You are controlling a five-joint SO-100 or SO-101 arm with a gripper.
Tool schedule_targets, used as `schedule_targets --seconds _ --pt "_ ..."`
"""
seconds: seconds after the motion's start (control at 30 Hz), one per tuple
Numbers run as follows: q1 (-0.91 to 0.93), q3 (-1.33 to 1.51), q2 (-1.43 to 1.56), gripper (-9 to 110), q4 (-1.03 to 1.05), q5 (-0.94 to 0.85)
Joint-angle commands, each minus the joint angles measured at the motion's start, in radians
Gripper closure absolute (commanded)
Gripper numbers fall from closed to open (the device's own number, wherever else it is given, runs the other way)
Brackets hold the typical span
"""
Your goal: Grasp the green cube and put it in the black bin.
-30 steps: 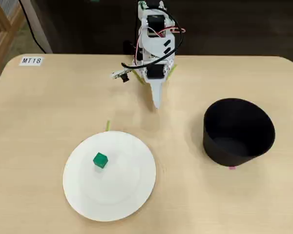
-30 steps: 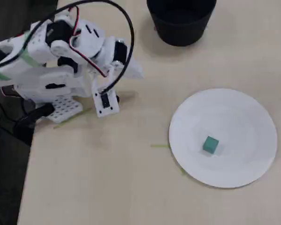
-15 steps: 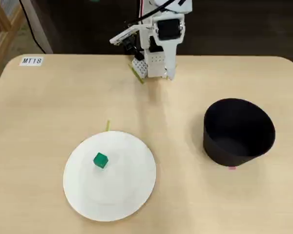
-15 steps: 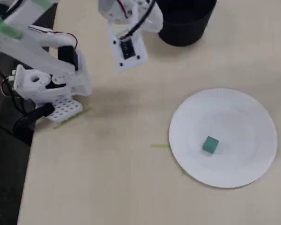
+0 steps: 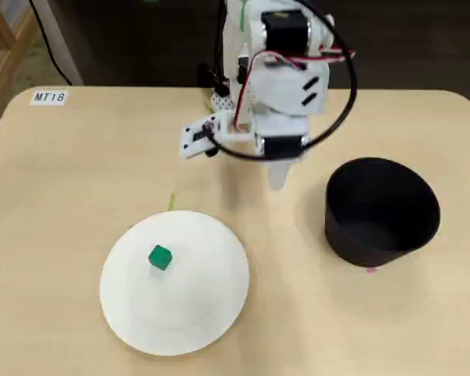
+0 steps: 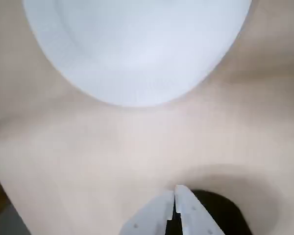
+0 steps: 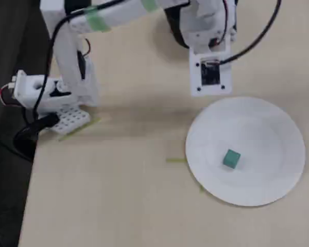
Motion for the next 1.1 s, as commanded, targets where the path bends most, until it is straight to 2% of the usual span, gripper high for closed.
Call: schedule_targets --seconds 0.0,0.07,0.37,0.53,0.6,0.67,0.77,1.07 --pt "0.081 -0.301 -0.206 102 0.104 0.044" --pt "0.124 -0.502 -0.348 102 0.201 0.061" --pt "0.298 -0.518 -0.405 102 0.201 0.126" --pt "0.336 -0.514 -0.416 102 0.202 0.135" --pt "0.339 -0.509 -0.425 96 0.202 0.132" --pt "0.337 -0.505 -0.431 84 0.202 0.117" --pt "0.337 -0.502 -0.433 75 0.202 0.110" --pt "0.391 -0.491 -0.474 71 0.204 0.118"
